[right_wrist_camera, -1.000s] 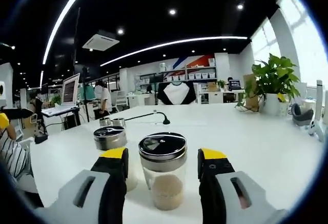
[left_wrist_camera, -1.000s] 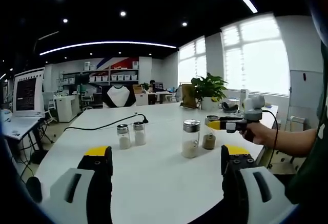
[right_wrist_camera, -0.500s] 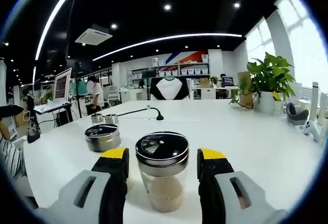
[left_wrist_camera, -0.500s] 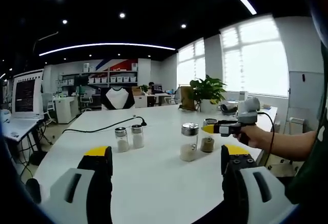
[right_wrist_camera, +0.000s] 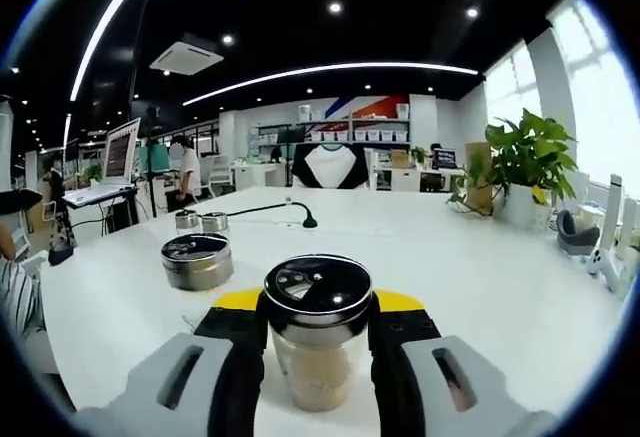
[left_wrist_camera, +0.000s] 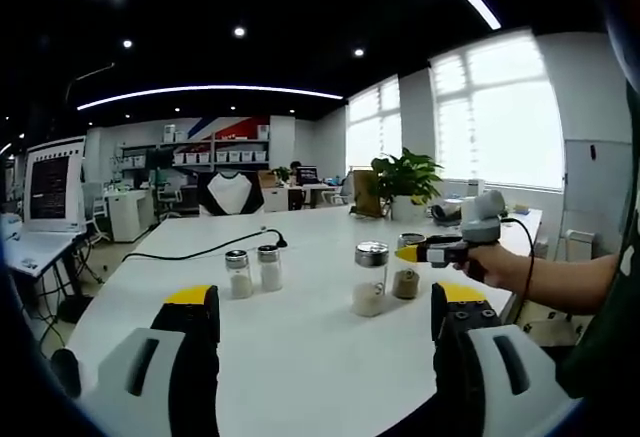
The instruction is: Rotate the seasoning bottle until the label or dispensing opening points toward the visible target arrow and the bottle remains upright within the marked orientation range
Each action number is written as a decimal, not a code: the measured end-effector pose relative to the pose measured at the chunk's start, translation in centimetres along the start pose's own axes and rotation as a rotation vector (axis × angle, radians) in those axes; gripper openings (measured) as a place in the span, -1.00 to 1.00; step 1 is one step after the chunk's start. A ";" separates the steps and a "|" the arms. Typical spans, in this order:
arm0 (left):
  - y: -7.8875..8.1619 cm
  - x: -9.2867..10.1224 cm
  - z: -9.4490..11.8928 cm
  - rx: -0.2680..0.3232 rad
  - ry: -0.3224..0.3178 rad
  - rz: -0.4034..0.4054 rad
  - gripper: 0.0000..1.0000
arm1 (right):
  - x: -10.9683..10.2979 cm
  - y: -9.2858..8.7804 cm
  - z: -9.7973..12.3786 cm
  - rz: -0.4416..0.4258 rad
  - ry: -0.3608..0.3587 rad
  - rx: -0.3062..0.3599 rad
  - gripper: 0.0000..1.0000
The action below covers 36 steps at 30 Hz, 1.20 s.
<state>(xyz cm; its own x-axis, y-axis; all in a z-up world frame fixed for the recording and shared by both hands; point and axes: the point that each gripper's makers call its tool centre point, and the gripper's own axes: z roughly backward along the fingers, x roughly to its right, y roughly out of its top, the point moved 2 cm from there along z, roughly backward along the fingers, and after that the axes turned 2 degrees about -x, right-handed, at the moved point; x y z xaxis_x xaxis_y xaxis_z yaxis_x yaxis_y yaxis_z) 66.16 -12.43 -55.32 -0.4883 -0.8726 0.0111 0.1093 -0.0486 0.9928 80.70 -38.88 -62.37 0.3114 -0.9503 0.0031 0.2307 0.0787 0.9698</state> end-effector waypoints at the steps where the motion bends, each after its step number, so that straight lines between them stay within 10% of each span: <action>1: 0.0 0.0 0.0 0.000 0.000 0.000 0.84 | 0.0 0.0 0.0 -0.001 -0.001 -0.003 -0.23; 36: 0.2 0.5 -0.1 0.001 -0.010 -0.008 0.84 | -0.2 0.0 0.1 0.032 0.086 -0.020 -0.25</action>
<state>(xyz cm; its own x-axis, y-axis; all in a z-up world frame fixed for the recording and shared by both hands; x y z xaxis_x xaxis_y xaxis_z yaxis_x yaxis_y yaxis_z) 66.01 -12.87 -55.11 -0.4979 -0.8672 0.0040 0.1042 -0.0552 0.9930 80.55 -38.73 -62.30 0.3962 -0.9181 0.0119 0.2378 0.1151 0.9645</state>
